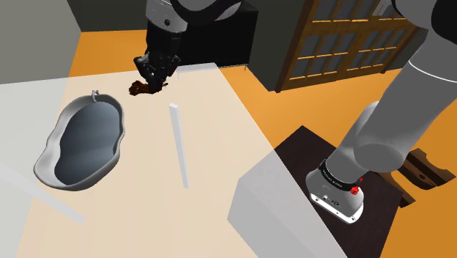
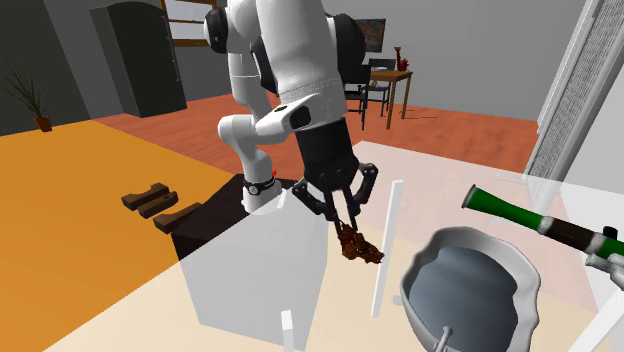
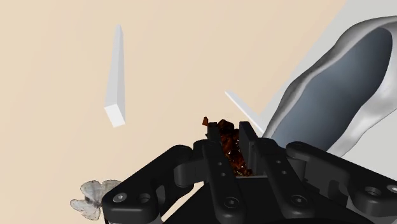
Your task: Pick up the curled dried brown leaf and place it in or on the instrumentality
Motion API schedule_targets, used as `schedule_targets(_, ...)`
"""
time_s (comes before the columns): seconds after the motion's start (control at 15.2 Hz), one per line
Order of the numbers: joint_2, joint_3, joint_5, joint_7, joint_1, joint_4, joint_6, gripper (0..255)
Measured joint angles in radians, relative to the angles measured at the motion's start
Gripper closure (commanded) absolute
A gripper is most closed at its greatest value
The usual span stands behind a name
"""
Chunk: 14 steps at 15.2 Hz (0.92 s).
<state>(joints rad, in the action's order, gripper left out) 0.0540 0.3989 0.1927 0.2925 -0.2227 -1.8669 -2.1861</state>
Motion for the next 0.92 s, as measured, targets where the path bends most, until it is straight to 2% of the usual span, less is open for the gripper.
schedule_targets(0.59, -0.014, -0.003, -0.005, 0.016, 0.003, 0.097, 0.109, 255)
schedule_targets(0.92, 0.114, 0.03, -0.093, 0.128, -0.055, 0.254, 0.133, 255)
